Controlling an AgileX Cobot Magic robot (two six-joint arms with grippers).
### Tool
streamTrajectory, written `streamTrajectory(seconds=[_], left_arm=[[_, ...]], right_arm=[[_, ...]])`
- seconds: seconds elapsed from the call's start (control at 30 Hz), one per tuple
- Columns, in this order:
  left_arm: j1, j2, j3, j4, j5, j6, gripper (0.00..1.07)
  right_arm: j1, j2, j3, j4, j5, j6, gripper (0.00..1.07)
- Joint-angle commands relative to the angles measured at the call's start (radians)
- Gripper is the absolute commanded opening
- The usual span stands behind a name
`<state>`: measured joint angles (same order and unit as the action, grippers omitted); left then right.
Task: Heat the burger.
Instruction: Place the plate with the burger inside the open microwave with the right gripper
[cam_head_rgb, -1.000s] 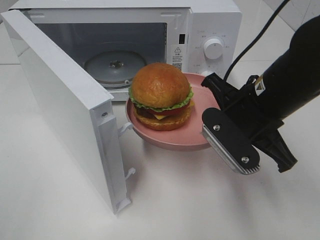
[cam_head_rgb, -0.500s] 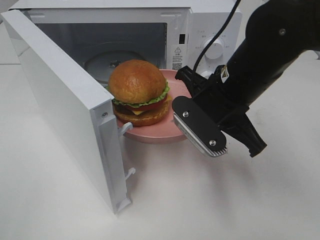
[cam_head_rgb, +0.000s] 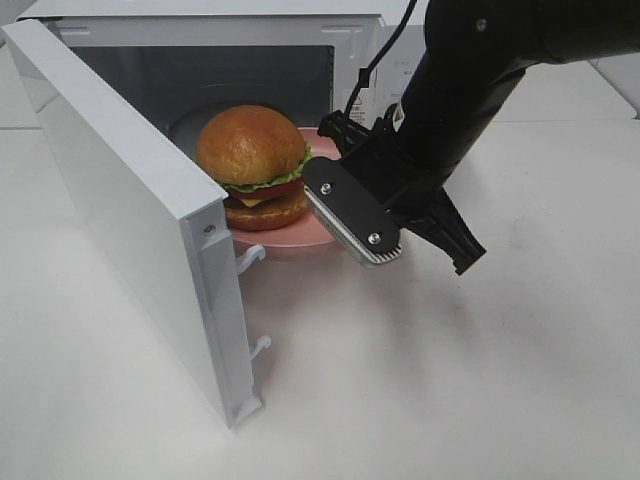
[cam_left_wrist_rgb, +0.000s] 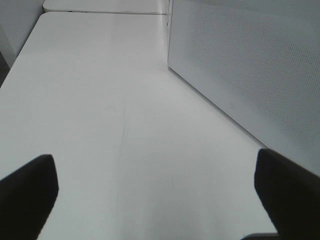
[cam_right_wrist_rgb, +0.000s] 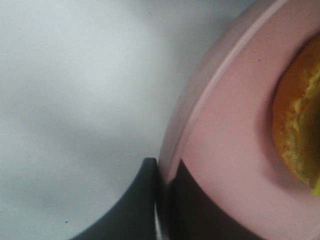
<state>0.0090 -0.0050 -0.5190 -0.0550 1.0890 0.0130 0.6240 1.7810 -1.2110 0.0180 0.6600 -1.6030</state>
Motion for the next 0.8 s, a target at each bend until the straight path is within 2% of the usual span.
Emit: streamTrajectory(seconds=[0.03, 0.8], left_arm=[[0.000, -0.015, 0.003, -0.001, -0.017, -0.001, 1.00], [0.000, -0.015, 0.003, -0.001, -0.017, -0.001, 1.00]], right_arm=[[0.002, 0.029, -0.062, 0.015, -0.013, 0.026, 0.00], [0.002, 0.249, -0.377, 0.001, 0.081, 0.088, 0.00]])
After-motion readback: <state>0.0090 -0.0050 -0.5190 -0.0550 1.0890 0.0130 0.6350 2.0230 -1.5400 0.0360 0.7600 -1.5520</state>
